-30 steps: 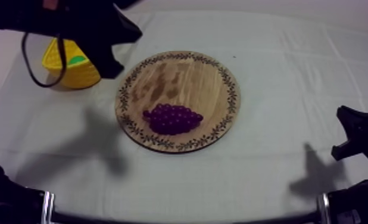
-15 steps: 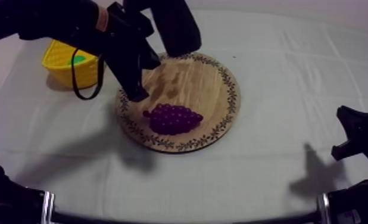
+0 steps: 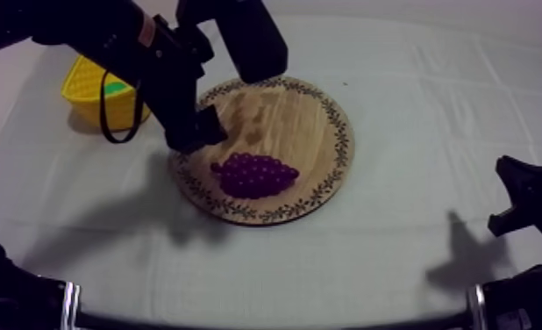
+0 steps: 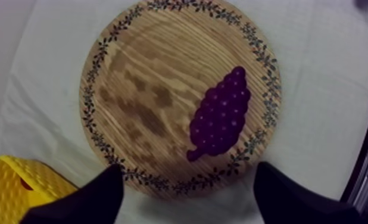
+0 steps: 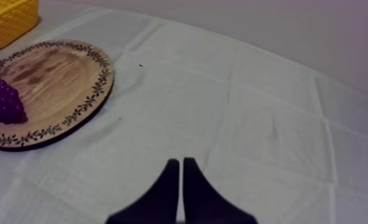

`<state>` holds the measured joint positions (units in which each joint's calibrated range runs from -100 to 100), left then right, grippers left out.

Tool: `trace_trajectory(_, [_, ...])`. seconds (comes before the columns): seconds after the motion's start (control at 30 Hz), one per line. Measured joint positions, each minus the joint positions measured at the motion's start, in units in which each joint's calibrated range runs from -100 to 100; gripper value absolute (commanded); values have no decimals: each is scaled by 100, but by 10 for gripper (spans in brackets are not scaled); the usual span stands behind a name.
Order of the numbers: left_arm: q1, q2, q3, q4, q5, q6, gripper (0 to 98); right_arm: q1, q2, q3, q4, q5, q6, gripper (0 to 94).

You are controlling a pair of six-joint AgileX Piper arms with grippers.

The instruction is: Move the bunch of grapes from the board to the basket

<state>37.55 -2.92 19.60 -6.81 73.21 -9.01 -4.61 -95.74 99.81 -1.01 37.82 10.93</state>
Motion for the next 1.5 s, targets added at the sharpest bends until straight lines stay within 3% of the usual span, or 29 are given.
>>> trace_trajectory(0.43, [4, 286, 287, 94, -408, -219, 963, 0, 0, 0, 0, 0, 0, 4])
trace_trajectory(1.03, [-30, 2008, 322, 166, -1656, -430, 958, 0, 0, 0, 0, 0, 0, 4])
trace_trajectory(1.5, [-72, 2959, -163, 157, -1774, -687, 928, 0, 0, 0, 0, 0, 0, 4])
